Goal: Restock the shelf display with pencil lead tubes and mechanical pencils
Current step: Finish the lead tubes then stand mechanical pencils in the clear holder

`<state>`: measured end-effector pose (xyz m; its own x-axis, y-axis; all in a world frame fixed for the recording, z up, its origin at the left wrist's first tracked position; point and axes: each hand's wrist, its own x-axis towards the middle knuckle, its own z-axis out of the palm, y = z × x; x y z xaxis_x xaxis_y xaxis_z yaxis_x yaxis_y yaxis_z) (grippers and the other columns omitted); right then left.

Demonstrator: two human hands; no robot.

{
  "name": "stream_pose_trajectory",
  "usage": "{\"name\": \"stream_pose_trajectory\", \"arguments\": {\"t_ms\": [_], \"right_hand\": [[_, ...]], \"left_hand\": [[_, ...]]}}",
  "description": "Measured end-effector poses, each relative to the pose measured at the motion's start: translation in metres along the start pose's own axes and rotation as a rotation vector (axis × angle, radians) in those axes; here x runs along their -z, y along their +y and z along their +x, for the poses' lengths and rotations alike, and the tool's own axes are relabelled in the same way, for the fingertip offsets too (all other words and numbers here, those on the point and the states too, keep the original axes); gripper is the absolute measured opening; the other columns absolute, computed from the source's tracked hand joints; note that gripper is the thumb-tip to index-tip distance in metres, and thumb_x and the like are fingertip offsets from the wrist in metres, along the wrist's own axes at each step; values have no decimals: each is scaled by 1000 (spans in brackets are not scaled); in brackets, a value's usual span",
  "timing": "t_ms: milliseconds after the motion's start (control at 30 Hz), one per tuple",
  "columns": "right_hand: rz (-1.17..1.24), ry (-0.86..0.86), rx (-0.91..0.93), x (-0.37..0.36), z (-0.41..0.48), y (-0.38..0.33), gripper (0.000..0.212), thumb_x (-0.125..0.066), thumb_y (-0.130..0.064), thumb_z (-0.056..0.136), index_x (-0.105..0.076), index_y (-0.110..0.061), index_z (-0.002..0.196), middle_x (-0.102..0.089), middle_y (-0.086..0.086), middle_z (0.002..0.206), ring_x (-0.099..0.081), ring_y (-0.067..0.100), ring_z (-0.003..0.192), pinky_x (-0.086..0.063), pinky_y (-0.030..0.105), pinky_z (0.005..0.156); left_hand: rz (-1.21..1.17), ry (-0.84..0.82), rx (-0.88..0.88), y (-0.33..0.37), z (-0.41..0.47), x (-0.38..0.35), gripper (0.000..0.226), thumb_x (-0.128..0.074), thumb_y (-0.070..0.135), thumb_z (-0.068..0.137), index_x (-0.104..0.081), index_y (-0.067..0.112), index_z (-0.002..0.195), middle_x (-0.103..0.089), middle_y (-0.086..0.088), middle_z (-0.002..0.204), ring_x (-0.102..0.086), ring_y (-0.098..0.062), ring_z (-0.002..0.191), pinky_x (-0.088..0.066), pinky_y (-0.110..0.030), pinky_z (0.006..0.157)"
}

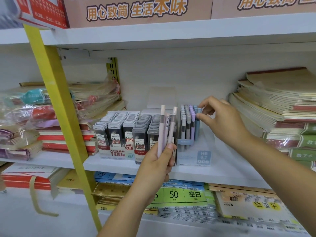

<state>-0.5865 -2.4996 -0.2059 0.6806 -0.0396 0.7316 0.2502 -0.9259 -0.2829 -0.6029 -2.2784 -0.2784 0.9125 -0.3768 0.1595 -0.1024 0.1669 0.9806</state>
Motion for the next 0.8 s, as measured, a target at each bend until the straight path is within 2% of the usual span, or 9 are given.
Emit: {"name": "stream_pose_trajectory", "arguments": {"t_ms": [67, 133, 233, 300, 400, 467, 533, 667, 800], "right_hand": [[-72, -29, 3, -2, -1, 3, 18, -72, -26, 85, -60, -23, 99, -57, -11, 84, -49, 15, 89, -32, 26, 68], [-93, -68, -22, -2, -1, 2, 20, -70, -24, 87, -62, -22, 106, -54, -8, 91, -48, 16, 93, -31, 25, 74], [-16, 27, -50, 3, -8, -10, 19, -62, -24, 93, -62, -24, 112, -52, -11, 96, -50, 10, 89, -36, 22, 74], [225, 62, -92, 9, -15, -27, 14, -57, -26, 95, -62, -32, 106, -62, -15, 89, -58, 5, 82, -44, 16, 67], [652, -122, -220, 12, -22, -51, 21, -59, -29, 94, -60, -35, 114, -73, -9, 83, -66, 3, 73, -47, 12, 59], [759, -170, -244, 12, -24, -57, 26, -62, -20, 93, -60, -29, 117, -75, -1, 81, -68, 10, 70, -49, 18, 57], [810, -113, -252, 17, -23, -58, 24, -63, -14, 92, -61, -26, 113, -75, 2, 81, -69, 14, 70, -51, 21, 56], [789, 166, -205, 40, -12, -39, 24, -58, -9, 95, -55, -31, 104, -74, 3, 84, -69, 16, 72, -52, 22, 58], [534, 110, -134, 41, -6, -20, 25, -61, -14, 93, -54, -37, 100, -72, 0, 81, -67, 12, 75, -47, 22, 66]], "left_hand": [[-7, -2, 1, 1, 0, 0, 23, -53, 42, 99, -69, 27, 93, -53, 8, 63, -37, -5, 48, -32, -17, 43], [-19, -17, 5, 2, -1, -1, 24, -52, 40, 100, -72, 31, 90, -53, 8, 63, -37, -5, 48, -31, -17, 43], [-20, -51, 0, 4, -2, -4, 25, -50, 40, 101, -73, 36, 90, -53, 10, 63, -37, -5, 49, -31, -17, 44], [-19, -78, -11, 5, -2, -7, 25, -50, 39, 102, -73, 35, 93, -53, 10, 63, -38, -4, 49, -32, -17, 44], [-15, -118, -14, 4, -3, -12, 24, -50, 38, 103, -73, 35, 97, -54, 9, 65, -38, -5, 49, -32, -16, 44], [-15, -137, -9, 4, -4, -15, 23, -51, 38, 103, -73, 36, 96, -55, 8, 66, -38, -4, 50, -33, -17, 45], [-29, -136, -6, 3, -4, -16, 23, -51, 39, 102, -74, 38, 97, -59, 7, 69, -39, -4, 50, -33, -17, 45], [-34, -88, -8, 1, -2, -11, 23, -49, 37, 103, -72, 33, 108, -65, 5, 73, -40, -5, 51, -32, -18, 44], [-11, -41, -8, -2, 0, -6, 23, -48, 35, 104, -69, 30, 112, -65, 5, 71, -40, -5, 50, -32, -19, 43]]}}
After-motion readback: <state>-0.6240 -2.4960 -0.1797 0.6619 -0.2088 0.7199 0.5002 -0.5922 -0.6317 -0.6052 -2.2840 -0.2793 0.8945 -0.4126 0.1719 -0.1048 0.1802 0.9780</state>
